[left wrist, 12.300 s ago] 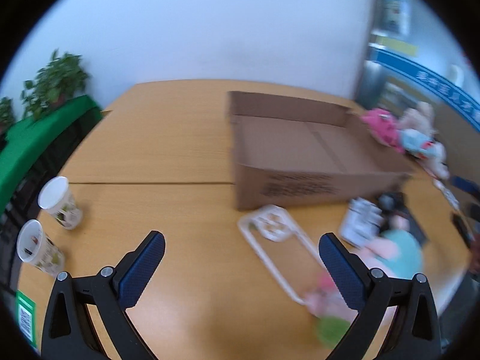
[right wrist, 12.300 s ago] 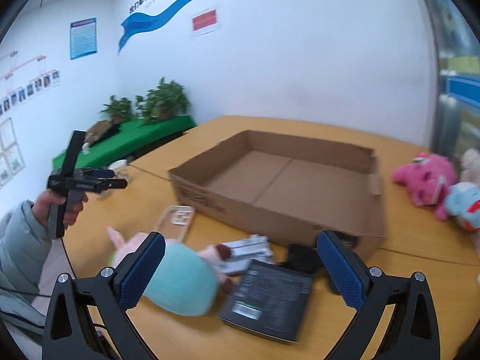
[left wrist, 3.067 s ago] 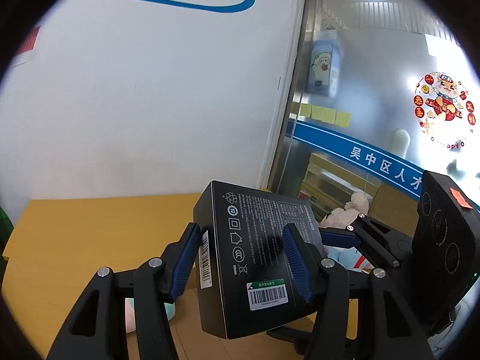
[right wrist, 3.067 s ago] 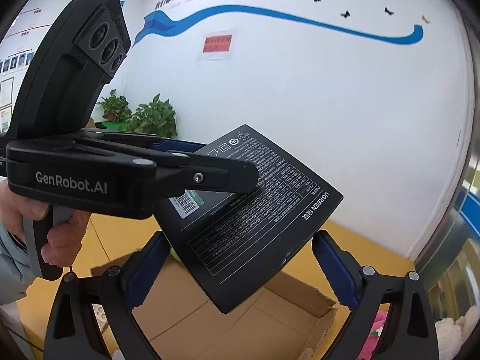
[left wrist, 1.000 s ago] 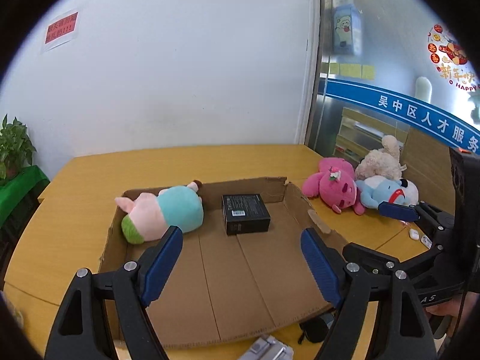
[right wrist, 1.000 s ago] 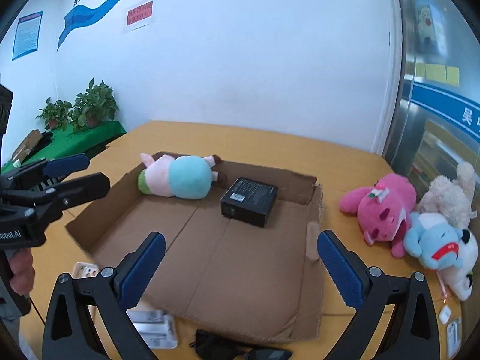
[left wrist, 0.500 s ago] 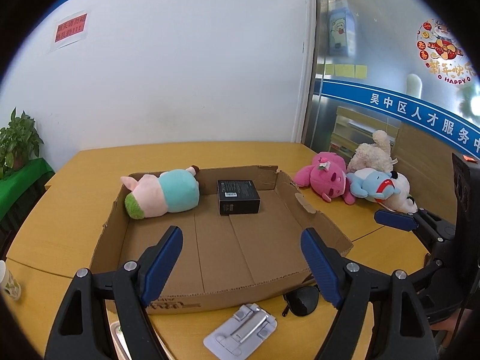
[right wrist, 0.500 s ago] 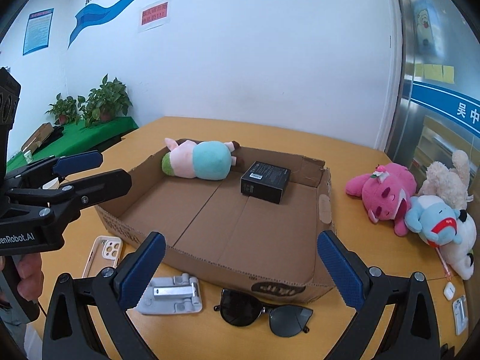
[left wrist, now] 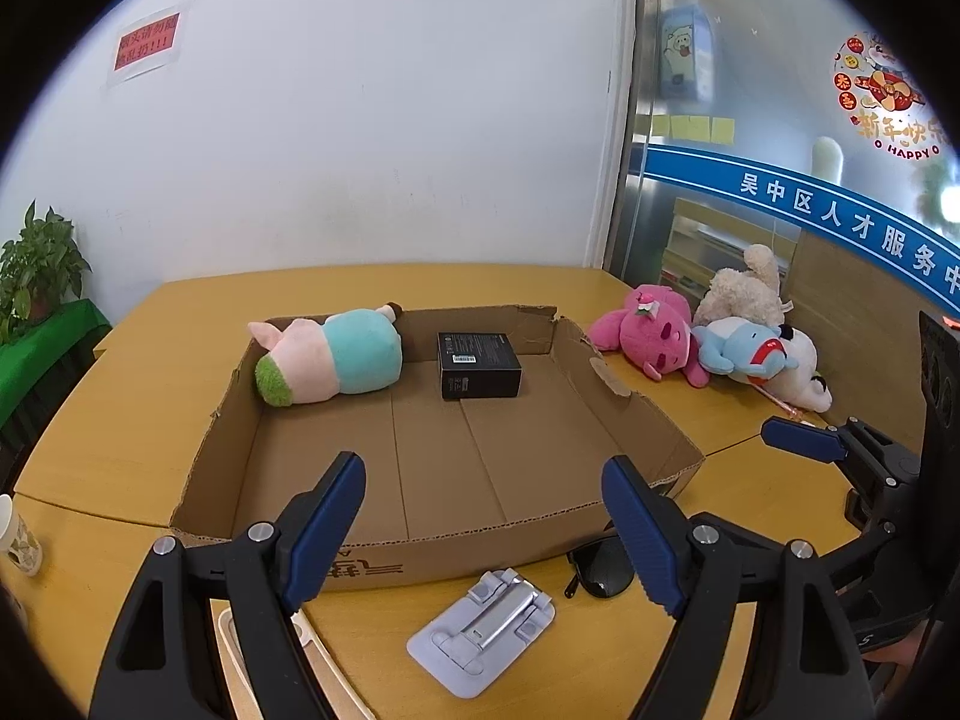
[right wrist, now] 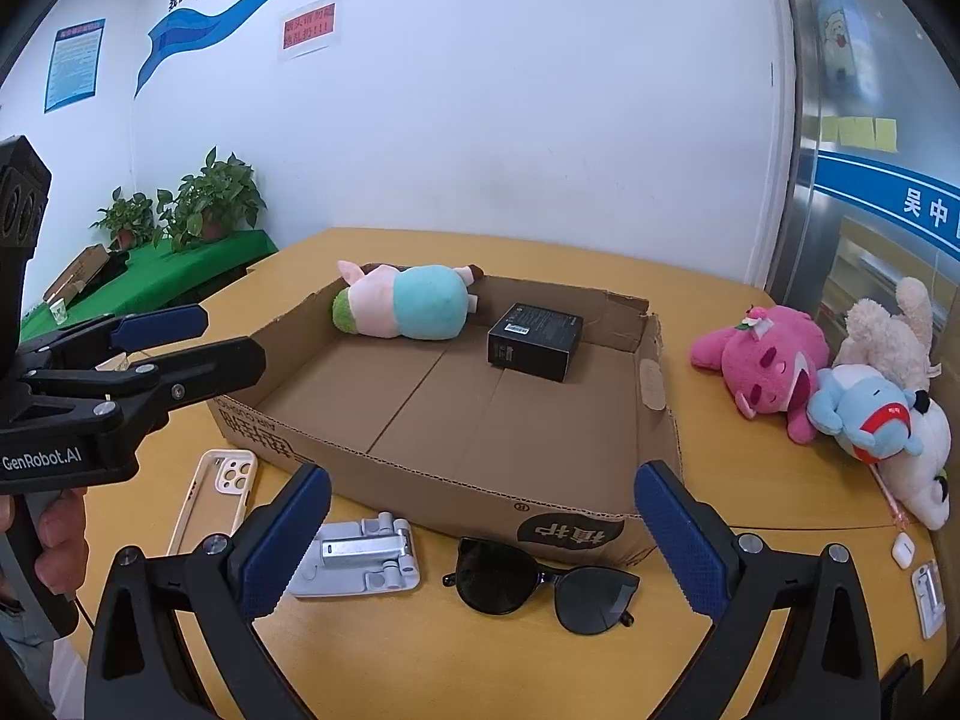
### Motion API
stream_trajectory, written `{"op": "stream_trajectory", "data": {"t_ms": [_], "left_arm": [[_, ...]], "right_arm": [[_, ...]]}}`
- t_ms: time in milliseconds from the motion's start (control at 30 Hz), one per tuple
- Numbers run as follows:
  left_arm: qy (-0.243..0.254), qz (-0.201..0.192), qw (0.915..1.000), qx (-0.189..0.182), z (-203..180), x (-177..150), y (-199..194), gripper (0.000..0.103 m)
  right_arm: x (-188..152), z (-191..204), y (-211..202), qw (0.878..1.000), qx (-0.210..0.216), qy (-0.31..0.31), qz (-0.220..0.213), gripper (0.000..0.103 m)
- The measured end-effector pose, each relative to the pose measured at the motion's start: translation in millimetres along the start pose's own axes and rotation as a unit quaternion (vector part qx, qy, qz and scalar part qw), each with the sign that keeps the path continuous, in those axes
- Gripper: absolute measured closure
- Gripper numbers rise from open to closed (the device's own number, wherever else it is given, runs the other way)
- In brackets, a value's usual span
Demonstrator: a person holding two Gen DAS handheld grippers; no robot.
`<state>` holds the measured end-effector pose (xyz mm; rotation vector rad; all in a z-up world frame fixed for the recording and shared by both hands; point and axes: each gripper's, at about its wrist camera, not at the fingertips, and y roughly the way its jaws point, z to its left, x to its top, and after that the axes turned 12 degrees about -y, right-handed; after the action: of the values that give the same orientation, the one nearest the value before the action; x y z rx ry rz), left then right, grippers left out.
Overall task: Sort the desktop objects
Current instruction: 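Move the left gripper to the black sunglasses and close on the lens bridge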
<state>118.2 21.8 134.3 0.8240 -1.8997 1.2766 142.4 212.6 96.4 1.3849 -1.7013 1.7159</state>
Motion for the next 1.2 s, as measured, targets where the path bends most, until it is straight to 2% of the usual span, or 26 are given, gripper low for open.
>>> {"op": "stream_trajectory", "data": {"t_ms": [133,300,400,467,633,733,867,1033,1200], "left_arm": [[-0.002,0.009,1.0,0.001,6.1,-5.5,0.9,0.022],[-0.011,0.035,0.9993,-0.003,16.5,-19.4,5.5,0.022],[-0.012,0.052,0.9986,-0.002,24.1,-33.2,9.5,0.022],[-0.018,0.066,0.9976,-0.005,29.5,-42.7,14.3,0.022],[-0.032,0.099,0.9945,-0.006,38.8,-61.4,26.6,0.022],[-0.035,0.108,0.9935,-0.004,41.9,-66.9,29.1,0.022],[-0.039,0.117,0.9923,0.0,47.9,-69.4,33.6,0.022],[-0.043,0.124,0.9913,0.001,51.5,-71.6,38.1,0.022],[-0.047,0.131,0.9903,-0.001,54.9,-72.7,40.8,0.022]], "right_arm": [[-2.2,1.0,0.2,1.0,0.018,-0.003,0.0,0.0],[-20.2,-2.5,5.0,0.997,0.077,-0.008,-0.002,0.0],[-48.4,-18.3,23.1,0.994,0.102,-0.002,0.038,0.0],[-70.9,-33.4,40.9,0.992,0.099,0.002,0.079,0.0],[-107.8,-68.8,85.6,0.984,0.107,0.012,0.141,0.0],[-118.9,-78.8,106.5,0.981,0.115,0.009,0.156,0.0],[-121.9,-86.6,123.4,0.978,0.145,0.018,0.152,0.0],[-118.6,-74.4,126.5,0.972,0.185,0.01,0.147,0.0],[-120.4,-35.9,99.6,0.96,0.233,-0.024,0.15,0.0]]}}
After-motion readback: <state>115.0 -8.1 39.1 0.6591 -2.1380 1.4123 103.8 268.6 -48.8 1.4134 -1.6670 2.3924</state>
